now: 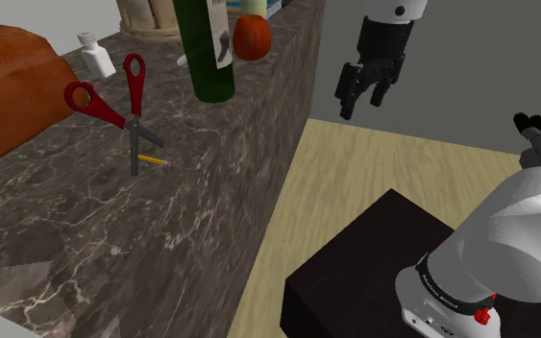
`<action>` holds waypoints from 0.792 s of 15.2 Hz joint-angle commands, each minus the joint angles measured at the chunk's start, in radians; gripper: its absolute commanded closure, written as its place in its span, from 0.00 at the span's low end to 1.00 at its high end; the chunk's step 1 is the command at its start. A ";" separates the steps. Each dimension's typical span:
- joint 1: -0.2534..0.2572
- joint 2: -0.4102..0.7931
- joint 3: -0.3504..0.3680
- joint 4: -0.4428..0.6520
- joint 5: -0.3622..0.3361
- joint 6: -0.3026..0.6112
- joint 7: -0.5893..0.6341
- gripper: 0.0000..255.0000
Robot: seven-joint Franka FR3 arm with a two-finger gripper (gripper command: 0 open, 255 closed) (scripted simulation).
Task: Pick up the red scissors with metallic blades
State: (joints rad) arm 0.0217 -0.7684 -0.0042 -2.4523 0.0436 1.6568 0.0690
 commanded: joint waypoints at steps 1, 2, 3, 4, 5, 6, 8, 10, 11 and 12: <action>0.000 0.000 0.000 0.000 0.000 0.000 0.000 0.00; 0.001 -0.008 0.028 0.006 0.018 -0.009 0.050 0.00; 0.002 -0.014 0.056 0.014 0.035 -0.018 0.100 0.00; 0.002 -0.017 0.084 0.024 0.053 -0.026 0.150 0.00; 0.002 -0.018 0.112 0.036 0.070 -0.033 0.200 0.00; 0.002 -0.017 0.140 0.050 0.087 -0.039 0.250 0.00; -0.002 -0.007 0.197 0.083 0.118 -0.051 0.351 0.00; -0.008 0.012 0.253 0.123 0.146 -0.060 0.451 0.00; -0.013 0.024 0.281 0.146 0.158 -0.064 0.502 0.00; -0.018 0.039 0.309 0.171 0.169 -0.067 0.552 0.00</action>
State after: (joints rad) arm 0.0072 -0.7351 0.2770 -2.3055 0.1996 1.6019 0.5635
